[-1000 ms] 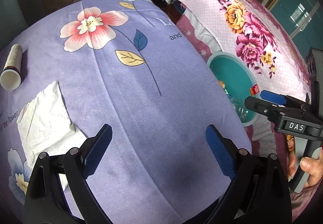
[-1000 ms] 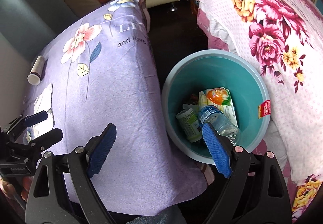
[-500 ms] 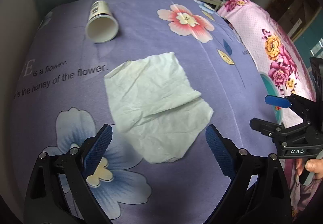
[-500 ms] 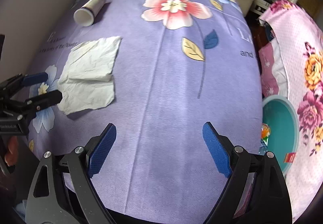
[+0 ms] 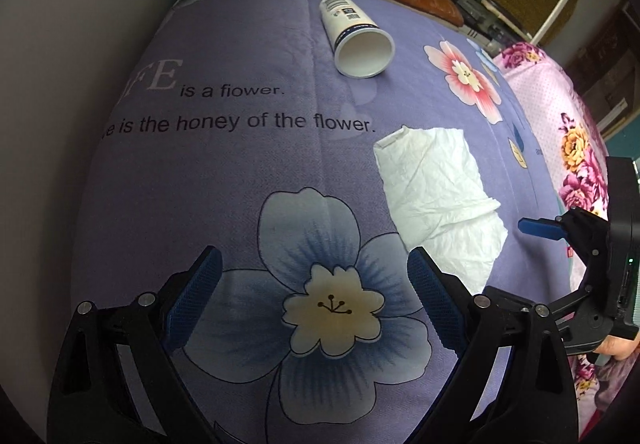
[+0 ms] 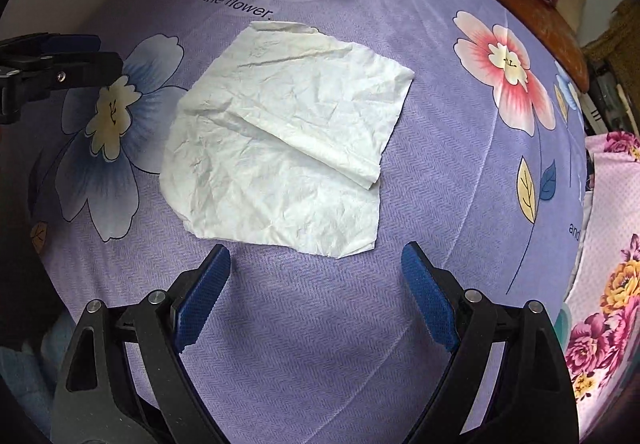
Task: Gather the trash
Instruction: 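Move both grippers back over the white tissue and paper cup, then pinch the white tissue with the right gripper while the left gripper grasps the white paper cup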
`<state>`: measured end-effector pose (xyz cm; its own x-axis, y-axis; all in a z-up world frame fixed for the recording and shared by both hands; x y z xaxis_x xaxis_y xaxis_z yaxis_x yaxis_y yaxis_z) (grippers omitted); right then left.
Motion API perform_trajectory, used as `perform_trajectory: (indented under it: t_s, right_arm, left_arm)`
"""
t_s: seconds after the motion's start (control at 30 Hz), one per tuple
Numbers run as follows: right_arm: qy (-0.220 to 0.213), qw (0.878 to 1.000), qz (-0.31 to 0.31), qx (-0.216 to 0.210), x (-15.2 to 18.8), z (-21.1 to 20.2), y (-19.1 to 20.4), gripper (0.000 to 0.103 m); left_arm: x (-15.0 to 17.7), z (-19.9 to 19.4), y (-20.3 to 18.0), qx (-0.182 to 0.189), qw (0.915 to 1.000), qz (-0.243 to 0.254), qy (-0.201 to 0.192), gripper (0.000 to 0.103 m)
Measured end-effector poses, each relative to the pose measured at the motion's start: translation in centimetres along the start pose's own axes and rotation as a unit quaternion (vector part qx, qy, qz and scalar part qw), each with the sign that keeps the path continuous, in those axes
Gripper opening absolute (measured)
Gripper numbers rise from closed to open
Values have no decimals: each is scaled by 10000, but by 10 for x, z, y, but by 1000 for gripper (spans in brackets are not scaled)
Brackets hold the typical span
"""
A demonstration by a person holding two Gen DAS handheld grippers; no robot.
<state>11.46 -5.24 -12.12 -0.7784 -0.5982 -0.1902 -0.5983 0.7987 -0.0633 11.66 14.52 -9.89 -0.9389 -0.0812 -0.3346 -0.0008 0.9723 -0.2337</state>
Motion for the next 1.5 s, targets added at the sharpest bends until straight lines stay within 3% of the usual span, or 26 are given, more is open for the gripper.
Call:
perform_trajectory:
  t_s: [0.27, 0.5, 0.63, 0.9, 1.23, 1.4, 1.5]
  right_arm:
    - [96, 9996, -260, -55, -17, 7, 2, 83]
    - [251, 9969, -733, -145, -2, 6, 8, 83]
    - [131, 9976, -673, -137, -8, 6, 5, 85]
    - [7, 9945, -1047, -102, -52, 13, 3, 85]
    - [246, 9795, -1929, -516, -130, 29, 11, 88]
    - [197, 9808, -1798, -725, -143, 31, 8, 87]
    - [84, 9815, -1759, -749, -130, 23, 13, 78]
  left_arm:
    - [-2, 0, 9, 14, 10000, -76, 5, 94]
    - [-2, 1, 12, 0, 10000, -81, 39, 94]
    - [-4, 2, 11, -8, 10000, -74, 45, 94]
    - [-16, 4, 9, -116, 9999, -11, 22, 94]
    - [-43, 7, 33, -351, 9991, -234, -45, 94]
    - [-47, 8, 44, -411, 9984, -376, -37, 94]
    - [-47, 10, 45, -415, 9982, -444, -5, 94]
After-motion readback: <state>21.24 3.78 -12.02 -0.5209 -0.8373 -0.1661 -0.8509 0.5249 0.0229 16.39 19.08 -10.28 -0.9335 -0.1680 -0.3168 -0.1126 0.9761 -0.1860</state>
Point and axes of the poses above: each gripper's, at about its wrist camera, not at the fingertips, and z roughly the way its jaws point, y to its left, x to its underside, the point moved 6 cm from there along z, roughly the way its jaws point, and after that the axes turned 3 degrees about y, right-handed, at the moved point
